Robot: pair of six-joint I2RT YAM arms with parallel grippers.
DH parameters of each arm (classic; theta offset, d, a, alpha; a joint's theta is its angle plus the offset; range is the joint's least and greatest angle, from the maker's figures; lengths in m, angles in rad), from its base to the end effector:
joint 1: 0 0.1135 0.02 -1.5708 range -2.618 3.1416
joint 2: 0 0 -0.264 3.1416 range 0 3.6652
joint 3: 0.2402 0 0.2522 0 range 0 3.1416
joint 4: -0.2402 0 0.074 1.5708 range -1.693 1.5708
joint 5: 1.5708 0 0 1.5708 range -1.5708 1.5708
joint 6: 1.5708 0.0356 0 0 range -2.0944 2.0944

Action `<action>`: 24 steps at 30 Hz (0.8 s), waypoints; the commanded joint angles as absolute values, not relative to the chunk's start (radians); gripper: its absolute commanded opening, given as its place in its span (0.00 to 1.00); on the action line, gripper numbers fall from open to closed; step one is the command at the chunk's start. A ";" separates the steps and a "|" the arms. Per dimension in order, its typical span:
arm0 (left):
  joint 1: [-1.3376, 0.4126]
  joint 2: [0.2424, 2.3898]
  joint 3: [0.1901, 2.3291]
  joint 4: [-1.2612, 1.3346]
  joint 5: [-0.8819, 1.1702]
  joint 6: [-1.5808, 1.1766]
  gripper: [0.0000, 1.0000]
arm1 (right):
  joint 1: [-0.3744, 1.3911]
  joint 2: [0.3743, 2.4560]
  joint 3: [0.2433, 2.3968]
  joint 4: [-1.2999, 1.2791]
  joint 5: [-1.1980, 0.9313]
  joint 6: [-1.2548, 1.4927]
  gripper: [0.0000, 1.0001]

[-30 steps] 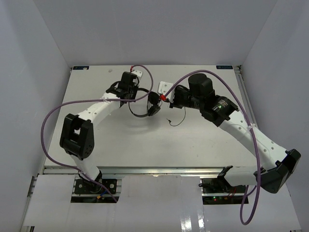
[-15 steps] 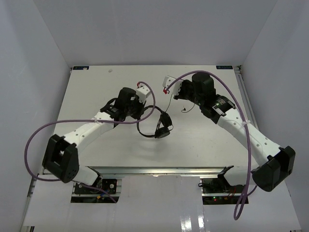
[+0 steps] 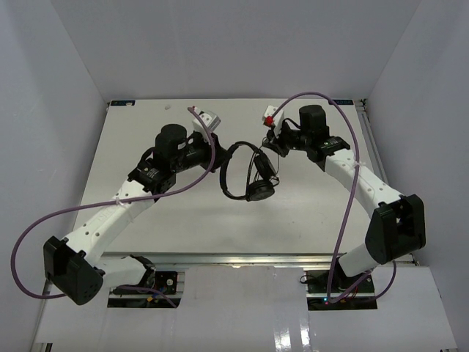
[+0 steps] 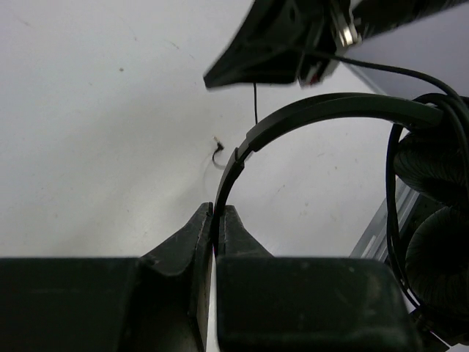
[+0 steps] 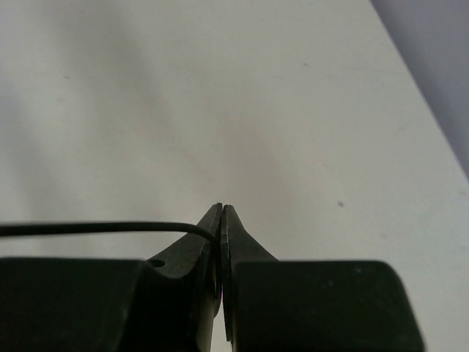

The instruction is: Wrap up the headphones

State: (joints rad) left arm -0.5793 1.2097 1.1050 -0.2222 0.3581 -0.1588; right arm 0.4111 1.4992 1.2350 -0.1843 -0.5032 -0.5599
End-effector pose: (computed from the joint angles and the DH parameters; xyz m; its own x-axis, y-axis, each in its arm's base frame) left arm 0.2260 -0.1628 0.3601 -0.3903 0.0784 -0.9173 0.7381 0.6223 -0.2609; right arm 0.3122 0.1548 0.3252 0.0607 -0.4811 -0.8746 -0.8452 0.4413 -0.3014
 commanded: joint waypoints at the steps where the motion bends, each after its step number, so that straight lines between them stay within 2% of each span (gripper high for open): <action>1: -0.578 1.174 1.243 -0.077 0.214 -0.311 0.00 | 0.376 1.528 1.183 -0.058 -0.951 -0.260 0.08; 3: -0.578 1.199 1.278 -0.052 0.105 -0.336 0.00 | 0.373 1.559 1.139 0.088 -1.115 -0.138 0.08; 5: -0.578 1.229 1.333 -0.015 0.013 -0.360 0.00 | 0.378 1.585 1.056 0.401 -1.219 0.243 0.08; 6: -0.578 1.243 1.352 -0.009 -0.037 -0.363 0.00 | 0.383 1.598 1.010 0.592 -1.246 0.326 0.08; 9: -0.578 1.283 1.398 0.021 -0.157 -0.372 0.00 | 0.402 1.653 0.935 1.097 -1.271 0.838 0.10; 12: -0.577 1.318 1.434 0.020 -0.264 -0.371 0.00 | 0.414 1.729 0.924 1.524 -1.267 1.163 0.11; 15: -0.567 1.358 1.472 0.008 -0.307 -0.371 0.00 | 0.420 1.765 0.937 1.682 -1.251 1.263 0.12; 19: -0.545 1.405 1.519 -0.018 -0.372 -0.370 0.00 | 0.434 1.717 0.899 1.662 -1.238 1.229 0.11; 22: -0.490 1.443 1.553 -0.055 -0.377 -0.389 0.00 | 0.446 1.646 0.833 1.573 -1.236 1.118 0.11; 24: -0.457 1.471 1.570 -0.081 -0.377 -0.389 0.00 | 0.452 1.580 0.801 1.416 -1.232 0.964 0.10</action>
State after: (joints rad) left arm -0.5237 1.4563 1.4941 -0.0595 -0.3161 -0.3538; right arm 0.4337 1.7064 0.8563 1.2467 -1.2215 1.1279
